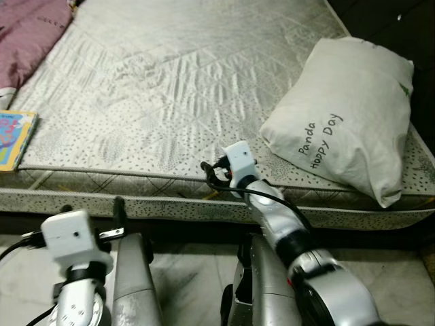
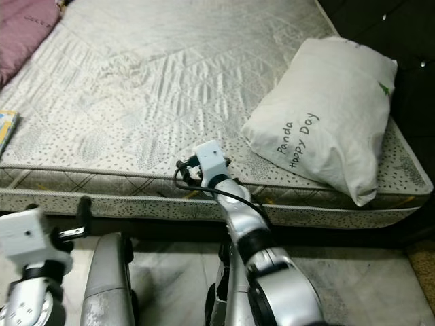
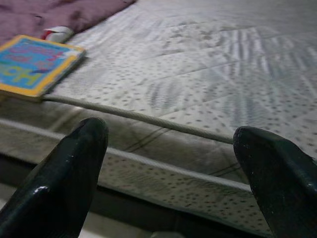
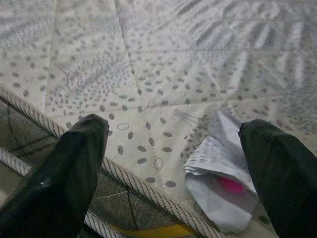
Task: Clean up the room
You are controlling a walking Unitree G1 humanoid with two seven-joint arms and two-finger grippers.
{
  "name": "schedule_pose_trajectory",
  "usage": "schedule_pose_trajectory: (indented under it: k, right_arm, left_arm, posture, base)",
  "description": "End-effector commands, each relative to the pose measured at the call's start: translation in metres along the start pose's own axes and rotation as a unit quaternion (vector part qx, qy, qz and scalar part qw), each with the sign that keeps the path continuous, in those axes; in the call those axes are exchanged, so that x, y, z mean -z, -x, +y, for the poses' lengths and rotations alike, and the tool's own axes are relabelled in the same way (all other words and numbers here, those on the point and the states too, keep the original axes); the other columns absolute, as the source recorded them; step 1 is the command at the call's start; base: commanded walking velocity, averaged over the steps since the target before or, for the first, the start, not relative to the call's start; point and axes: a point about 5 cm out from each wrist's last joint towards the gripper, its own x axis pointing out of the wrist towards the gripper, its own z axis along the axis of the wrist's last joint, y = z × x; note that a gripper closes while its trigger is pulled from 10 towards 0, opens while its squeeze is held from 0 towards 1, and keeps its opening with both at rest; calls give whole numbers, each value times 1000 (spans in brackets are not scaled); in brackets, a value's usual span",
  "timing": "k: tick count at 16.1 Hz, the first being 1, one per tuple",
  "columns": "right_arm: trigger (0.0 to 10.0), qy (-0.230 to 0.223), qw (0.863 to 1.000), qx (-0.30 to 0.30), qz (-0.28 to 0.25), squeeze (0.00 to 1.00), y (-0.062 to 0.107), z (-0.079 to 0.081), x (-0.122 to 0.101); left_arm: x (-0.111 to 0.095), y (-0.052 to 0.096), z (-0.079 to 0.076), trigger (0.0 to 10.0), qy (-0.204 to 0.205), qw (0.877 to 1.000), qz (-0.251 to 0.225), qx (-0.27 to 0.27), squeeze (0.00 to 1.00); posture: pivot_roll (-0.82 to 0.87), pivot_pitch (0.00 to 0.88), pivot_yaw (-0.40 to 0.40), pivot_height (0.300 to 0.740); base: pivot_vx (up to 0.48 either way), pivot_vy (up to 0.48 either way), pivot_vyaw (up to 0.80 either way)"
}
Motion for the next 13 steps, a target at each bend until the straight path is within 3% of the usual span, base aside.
schedule_pose_trajectory:
  k: [1, 3, 6, 11, 13]
  right_arm:
    - [10000, 3, 1000, 17, 9, 0, -2, -3, 1]
    - [10000, 12, 1000, 25, 5, 0, -5, -3, -3]
    - [10000, 18, 999, 38, -14, 0, -11, -1, -16]
    - [10000, 17, 993, 106, -40, 0, -7, -25, -19]
    - [10000, 41, 989, 141, -16, 0, -6, -30, -15]
  left_arm:
    - [-6, 6, 5, 10000, -13, 1000, -3, -11, 0]
    - [-7, 14, 7, 10000, -15, 1000, 4, -19, 0]
    - [-3, 22, 2, 10000, -10, 1000, 22, -18, 0]
    - [-5, 16, -8, 10000, -2, 1000, 21, -5, 0]
    - [-7, 18, -5, 10000, -10, 1000, 16, -12, 0]
  posture:
    - [348, 182, -131, 533]
    - [361, 200, -137, 533]
    - [348, 208, -142, 533]
    - [322, 205, -145, 533]
    - [329, 211, -150, 533]
  base:
    - [0, 0, 0]
    - [0, 0, 0]
    - [0, 0, 669]
    - [0, 0, 0]
    - [0, 0, 0]
